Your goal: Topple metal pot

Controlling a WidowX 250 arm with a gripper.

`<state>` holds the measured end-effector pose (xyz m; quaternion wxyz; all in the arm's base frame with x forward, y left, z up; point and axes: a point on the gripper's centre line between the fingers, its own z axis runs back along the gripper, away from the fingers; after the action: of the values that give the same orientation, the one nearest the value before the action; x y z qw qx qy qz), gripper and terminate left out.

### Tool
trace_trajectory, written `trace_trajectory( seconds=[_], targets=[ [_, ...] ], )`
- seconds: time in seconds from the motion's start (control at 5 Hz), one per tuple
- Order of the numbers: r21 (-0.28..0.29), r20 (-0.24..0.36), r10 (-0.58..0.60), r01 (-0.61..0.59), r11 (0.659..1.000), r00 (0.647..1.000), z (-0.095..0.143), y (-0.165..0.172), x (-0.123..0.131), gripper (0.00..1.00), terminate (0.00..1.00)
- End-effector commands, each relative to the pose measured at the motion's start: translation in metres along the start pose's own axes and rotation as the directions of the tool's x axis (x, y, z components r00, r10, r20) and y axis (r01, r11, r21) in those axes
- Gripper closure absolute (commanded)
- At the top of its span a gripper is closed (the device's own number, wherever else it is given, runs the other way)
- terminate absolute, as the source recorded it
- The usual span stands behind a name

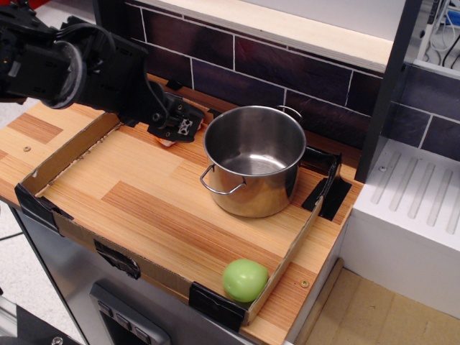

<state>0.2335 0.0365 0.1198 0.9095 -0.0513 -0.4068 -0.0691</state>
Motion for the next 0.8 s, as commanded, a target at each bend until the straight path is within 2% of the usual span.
trace_trajectory(
  seconds=[0.0, 0.2, 0.6],
  targets=[
    [0.000, 0.000, 0.000, 0.000, 1.000, 1.000, 0.000, 0.000, 0.000, 0.00, 0.00],
    [-0.021, -0.018, 0.016, -0.017, 1.000, 1.000, -0.009, -0.008, -0.009, 0.00, 0.00],
    [0.008, -0.081, 0.081, -0.081, 0.997, 0.993, -0.034, -0.023, -0.019, 0.00, 0.00]
  ],
)
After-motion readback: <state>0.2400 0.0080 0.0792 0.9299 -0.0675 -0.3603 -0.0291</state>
